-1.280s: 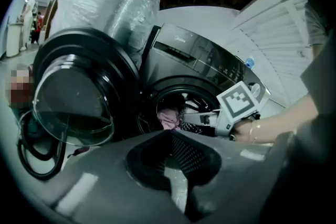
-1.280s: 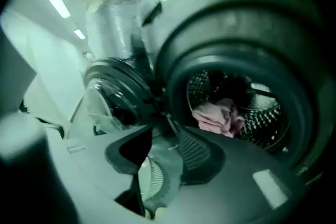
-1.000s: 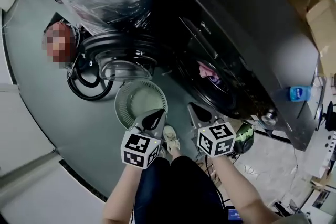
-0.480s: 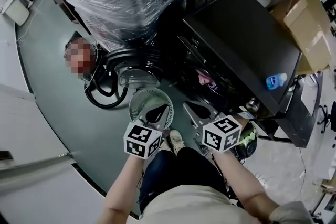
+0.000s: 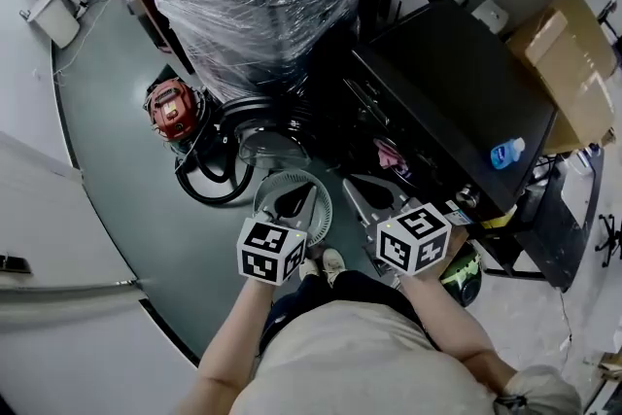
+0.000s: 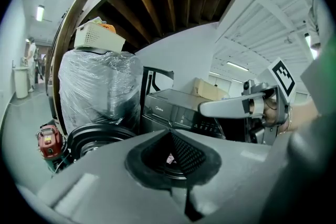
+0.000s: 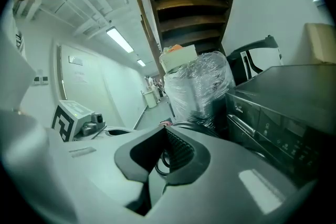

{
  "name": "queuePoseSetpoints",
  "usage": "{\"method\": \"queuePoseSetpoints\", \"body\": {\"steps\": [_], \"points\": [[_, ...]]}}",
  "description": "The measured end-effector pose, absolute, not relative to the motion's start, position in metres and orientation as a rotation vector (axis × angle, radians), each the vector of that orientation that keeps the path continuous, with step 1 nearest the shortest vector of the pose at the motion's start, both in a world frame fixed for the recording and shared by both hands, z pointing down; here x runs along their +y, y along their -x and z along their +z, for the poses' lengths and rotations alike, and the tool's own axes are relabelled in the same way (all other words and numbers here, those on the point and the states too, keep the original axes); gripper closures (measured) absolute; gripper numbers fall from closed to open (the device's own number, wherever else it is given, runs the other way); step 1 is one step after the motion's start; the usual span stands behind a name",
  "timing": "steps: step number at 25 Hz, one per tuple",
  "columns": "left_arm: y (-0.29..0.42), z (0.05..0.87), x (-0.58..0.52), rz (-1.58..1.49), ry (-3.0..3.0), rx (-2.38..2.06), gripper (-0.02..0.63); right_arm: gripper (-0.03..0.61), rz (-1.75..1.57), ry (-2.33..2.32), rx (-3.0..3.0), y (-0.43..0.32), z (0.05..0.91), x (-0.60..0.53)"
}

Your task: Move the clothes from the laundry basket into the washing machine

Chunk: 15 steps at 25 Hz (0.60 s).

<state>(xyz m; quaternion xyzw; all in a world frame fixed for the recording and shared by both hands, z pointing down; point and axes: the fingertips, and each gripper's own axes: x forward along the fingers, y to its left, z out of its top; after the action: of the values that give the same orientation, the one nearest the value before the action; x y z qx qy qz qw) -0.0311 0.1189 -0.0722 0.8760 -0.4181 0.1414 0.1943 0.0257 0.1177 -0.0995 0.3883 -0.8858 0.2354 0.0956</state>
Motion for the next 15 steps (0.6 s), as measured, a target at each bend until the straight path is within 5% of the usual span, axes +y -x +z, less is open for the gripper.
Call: {"method": "queuePoseSetpoints", "body": {"steps": [15], "points": [[0.036, -0.08, 0.13, 0.308, -2.4, -1.221, 0.612, 0.551, 0.64, -1.122, -2.643, -0.015, -0.1, 0.127]]}}
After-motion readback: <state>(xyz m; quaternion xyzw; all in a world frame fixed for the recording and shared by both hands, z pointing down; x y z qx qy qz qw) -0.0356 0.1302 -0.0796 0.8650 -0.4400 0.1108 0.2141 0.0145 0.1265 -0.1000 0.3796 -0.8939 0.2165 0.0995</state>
